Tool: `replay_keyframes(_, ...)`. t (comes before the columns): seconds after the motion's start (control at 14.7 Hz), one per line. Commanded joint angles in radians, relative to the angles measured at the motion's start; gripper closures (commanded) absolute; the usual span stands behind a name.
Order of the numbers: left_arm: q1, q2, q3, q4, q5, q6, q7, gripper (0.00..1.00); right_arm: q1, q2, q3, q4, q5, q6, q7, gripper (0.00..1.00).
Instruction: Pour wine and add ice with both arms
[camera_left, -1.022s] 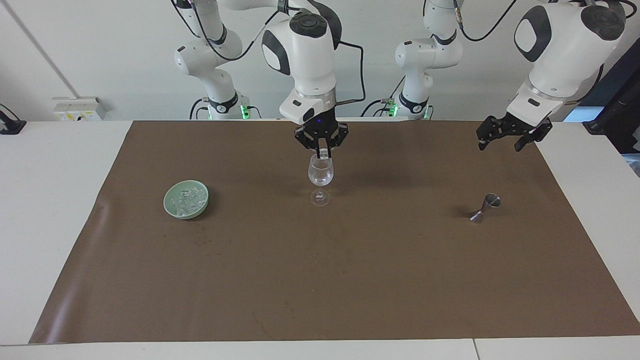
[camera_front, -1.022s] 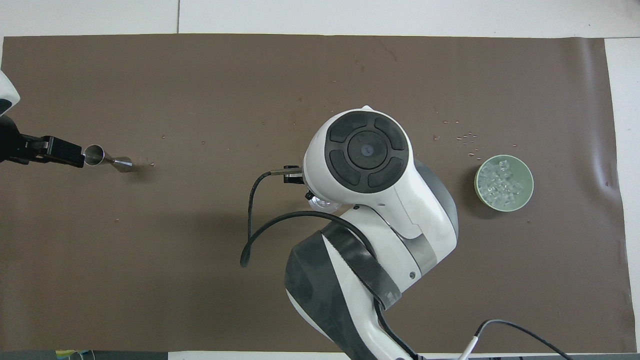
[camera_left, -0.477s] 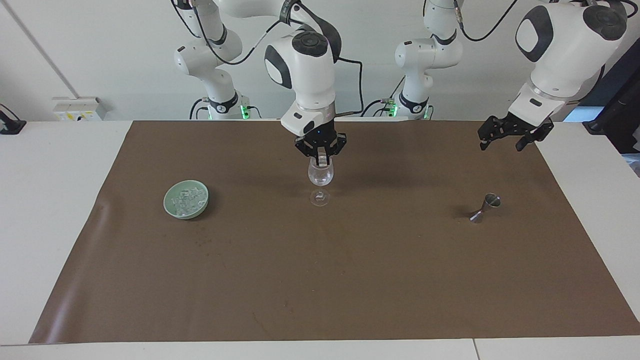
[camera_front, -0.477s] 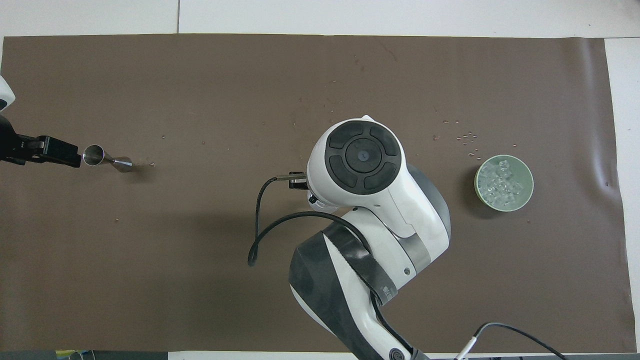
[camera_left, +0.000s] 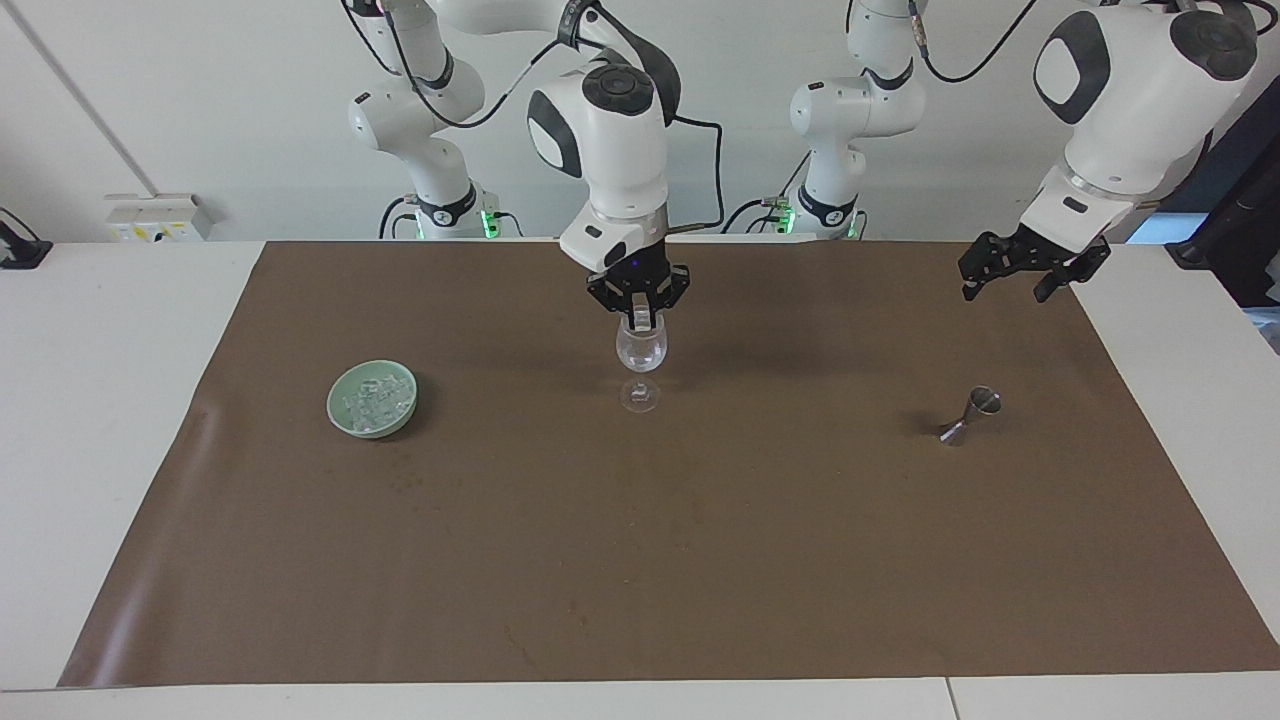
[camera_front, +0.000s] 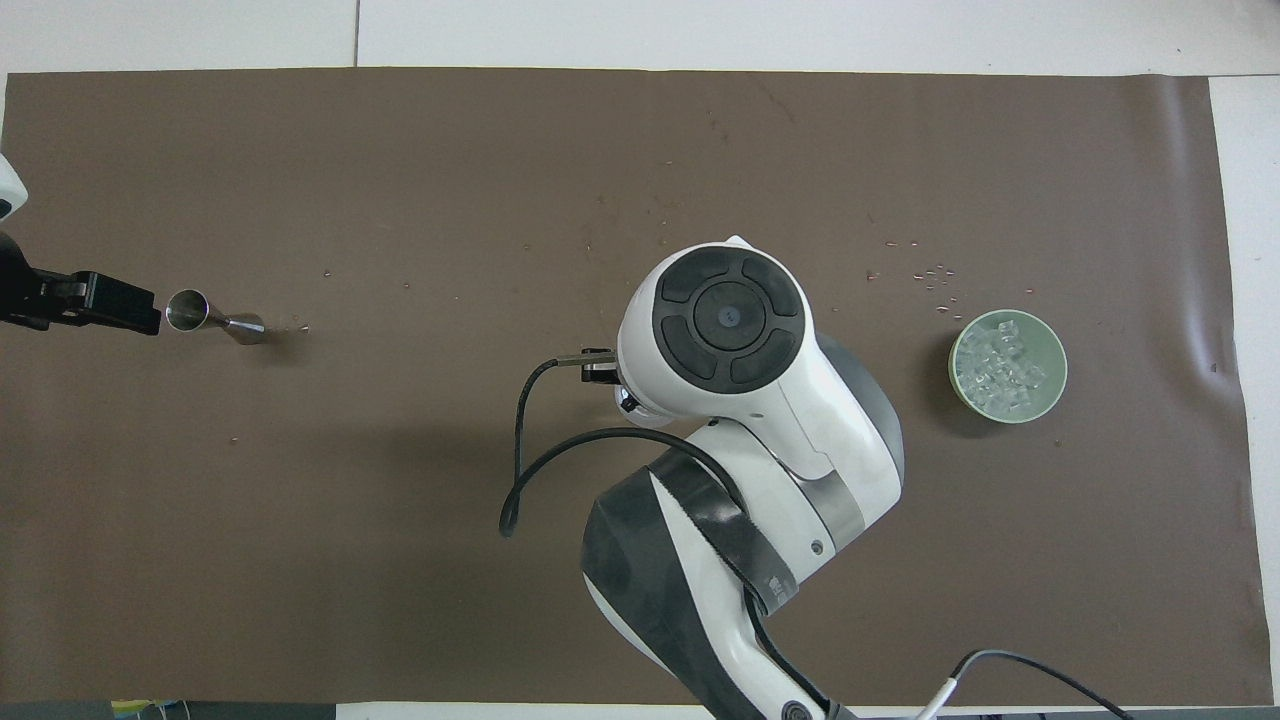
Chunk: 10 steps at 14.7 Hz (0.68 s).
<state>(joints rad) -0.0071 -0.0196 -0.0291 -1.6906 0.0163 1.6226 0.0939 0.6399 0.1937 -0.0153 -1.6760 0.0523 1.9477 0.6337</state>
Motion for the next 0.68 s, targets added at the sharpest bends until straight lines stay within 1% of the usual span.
replay_keyframes(0.0, -0.001, -0.026, 0.001, -0.029, 0.021, 0.013, -0.01, 0.0, 0.012, -0.023, -0.006, -0.019, -0.006, -0.015, 0.021, 0.63)
replay_keyframes(0.2, -0.001, -0.026, 0.001, -0.029, 0.021, 0.013, -0.01, 0.0, 0.012, -0.022, -0.006, -0.005, -0.009, -0.033, 0.021, 0.63)
replay_keyframes(0.34, -0.001, -0.026, 0.001, -0.026, 0.021, 0.013, -0.01, 0.0, 0.0, -0.011, -0.008, 0.048, -0.04, -0.082, 0.018, 0.62)
replay_keyframes(0.41, -0.001, -0.026, 0.001, -0.029, 0.021, 0.013, -0.01, 0.0, -0.009, -0.011, -0.008, 0.08, -0.064, -0.108, 0.015, 0.59)
replay_keyframes(0.48, -0.001, -0.026, 0.001, -0.029, 0.021, 0.013, -0.01, 0.0, -0.031, -0.011, -0.011, 0.102, -0.072, -0.122, 0.014, 0.53)
replay_keyframes(0.55, -0.001, -0.026, 0.001, -0.029, 0.021, 0.013, -0.008, 0.0, -0.063, -0.013, -0.011, 0.105, -0.074, -0.124, 0.003, 0.5)
replay_keyframes(0.61, -0.001, -0.026, 0.001, -0.026, 0.021, 0.013, -0.01, 0.0, -0.097, -0.022, -0.014, 0.108, -0.072, -0.125, -0.015, 0.45)
